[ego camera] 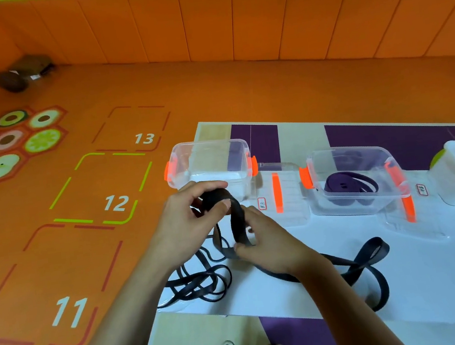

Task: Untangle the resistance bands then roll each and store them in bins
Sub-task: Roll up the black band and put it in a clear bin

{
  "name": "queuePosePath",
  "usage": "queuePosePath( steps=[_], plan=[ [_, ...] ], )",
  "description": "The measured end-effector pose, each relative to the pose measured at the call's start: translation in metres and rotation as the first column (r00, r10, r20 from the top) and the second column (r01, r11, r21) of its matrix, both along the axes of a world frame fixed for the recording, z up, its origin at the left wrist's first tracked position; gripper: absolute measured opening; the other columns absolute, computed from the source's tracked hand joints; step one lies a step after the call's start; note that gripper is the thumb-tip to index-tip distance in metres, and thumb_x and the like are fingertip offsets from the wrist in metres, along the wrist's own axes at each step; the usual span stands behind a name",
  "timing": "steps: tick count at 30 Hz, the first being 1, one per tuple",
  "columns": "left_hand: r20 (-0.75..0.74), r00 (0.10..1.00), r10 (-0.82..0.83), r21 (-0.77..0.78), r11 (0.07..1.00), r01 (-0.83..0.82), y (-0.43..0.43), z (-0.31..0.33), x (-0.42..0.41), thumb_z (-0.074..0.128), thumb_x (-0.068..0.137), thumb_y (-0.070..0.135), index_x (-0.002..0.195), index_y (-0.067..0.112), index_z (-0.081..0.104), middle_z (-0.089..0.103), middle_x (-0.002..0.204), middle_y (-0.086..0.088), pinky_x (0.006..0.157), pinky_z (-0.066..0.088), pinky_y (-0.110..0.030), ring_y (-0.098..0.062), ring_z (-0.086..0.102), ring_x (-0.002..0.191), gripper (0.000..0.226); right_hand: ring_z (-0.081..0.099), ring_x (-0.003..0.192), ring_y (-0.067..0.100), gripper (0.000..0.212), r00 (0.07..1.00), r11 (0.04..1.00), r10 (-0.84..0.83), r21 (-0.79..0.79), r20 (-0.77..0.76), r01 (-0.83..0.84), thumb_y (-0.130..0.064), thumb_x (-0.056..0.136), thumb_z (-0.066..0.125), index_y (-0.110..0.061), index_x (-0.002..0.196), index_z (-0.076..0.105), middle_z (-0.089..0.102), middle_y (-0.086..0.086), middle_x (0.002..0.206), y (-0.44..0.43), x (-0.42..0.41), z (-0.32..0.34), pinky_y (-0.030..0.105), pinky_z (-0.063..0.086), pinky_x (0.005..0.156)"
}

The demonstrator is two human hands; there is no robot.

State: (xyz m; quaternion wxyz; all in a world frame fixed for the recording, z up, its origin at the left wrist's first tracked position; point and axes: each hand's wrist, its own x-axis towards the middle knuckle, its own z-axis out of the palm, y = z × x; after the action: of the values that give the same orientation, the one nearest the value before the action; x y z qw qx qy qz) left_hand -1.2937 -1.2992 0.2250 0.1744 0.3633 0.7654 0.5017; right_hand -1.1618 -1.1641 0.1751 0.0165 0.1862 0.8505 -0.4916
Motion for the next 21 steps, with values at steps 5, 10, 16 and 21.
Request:
queuePosePath(
  steps=[5, 10, 16, 21],
  plan=[
    [0.229, 0.974, -0.002, 0.185, 0.982, -0.042, 0.004, 0.008, 0.008, 0.072, 0.091, 0.006, 0.11, 0.022, 0.076, 0.075, 0.09, -0.002, 0.064, 0.055, -0.031, -0.027, 0.063, 0.066, 0.025, 0.051, 0.131, 0.002, 0.076, 0.965, 0.972, -0.122, -0.224, -0.233, 0.069, -0.02, 0.082, 0.081, -0.048, 0.141, 0.042, 0.059, -0.024, 0.128, -0.013, -0.003, 0.014, 0.025, 0.047, 0.103],
    [0.22, 0.975, -0.037, 0.23, 0.973, -0.015, 0.002, 0.004, 0.01, 0.075, 0.09, 0.008, 0.113, 0.029, 0.073, 0.062, 0.078, -0.001, 0.063, 0.056, -0.036, -0.022, 0.058, 0.064, 0.031, 0.067, 0.092, 0.012, 0.052, 0.948, 0.961, -0.204, -0.233, -0.244, 0.147, -0.004, 0.1, 0.046, -0.042, 0.135, 0.051, 0.071, -0.006, 0.11, -0.015, -0.005, 0.011, 0.028, 0.05, 0.081],
    [-0.202, 0.966, -0.162, -0.162, 0.978, 0.13, -0.015, -0.003, 0.001, 0.084, 0.08, 0.039, 0.128, 0.047, 0.063, 0.048, 0.124, 0.021, 0.081, 0.049, -0.013, -0.006, 0.06, 0.097, 0.053, 0.056, 0.078, 0.005, 0.042, 0.972, 0.984, -0.18, -0.034, -0.153, 0.177, -0.01, 0.1, 0.037, -0.044, 0.116, 0.057, 0.062, -0.028, 0.09, 0.004, 0.001, 0.015, 0.04, 0.055, 0.085],
    [-0.568, 0.815, -0.113, -0.209, 0.978, -0.01, -0.013, -0.01, 0.002, 0.077, 0.088, 0.035, 0.119, 0.032, 0.073, 0.062, 0.103, 0.014, 0.068, 0.05, -0.028, -0.009, 0.054, 0.085, 0.032, 0.054, 0.087, 0.006, 0.026, 0.983, 0.978, -0.142, 0.14, -0.117, 0.158, -0.015, 0.092, 0.051, -0.037, 0.103, 0.057, 0.055, -0.013, 0.096, 0.014, 0.009, 0.018, 0.03, 0.048, 0.076]
  ],
)
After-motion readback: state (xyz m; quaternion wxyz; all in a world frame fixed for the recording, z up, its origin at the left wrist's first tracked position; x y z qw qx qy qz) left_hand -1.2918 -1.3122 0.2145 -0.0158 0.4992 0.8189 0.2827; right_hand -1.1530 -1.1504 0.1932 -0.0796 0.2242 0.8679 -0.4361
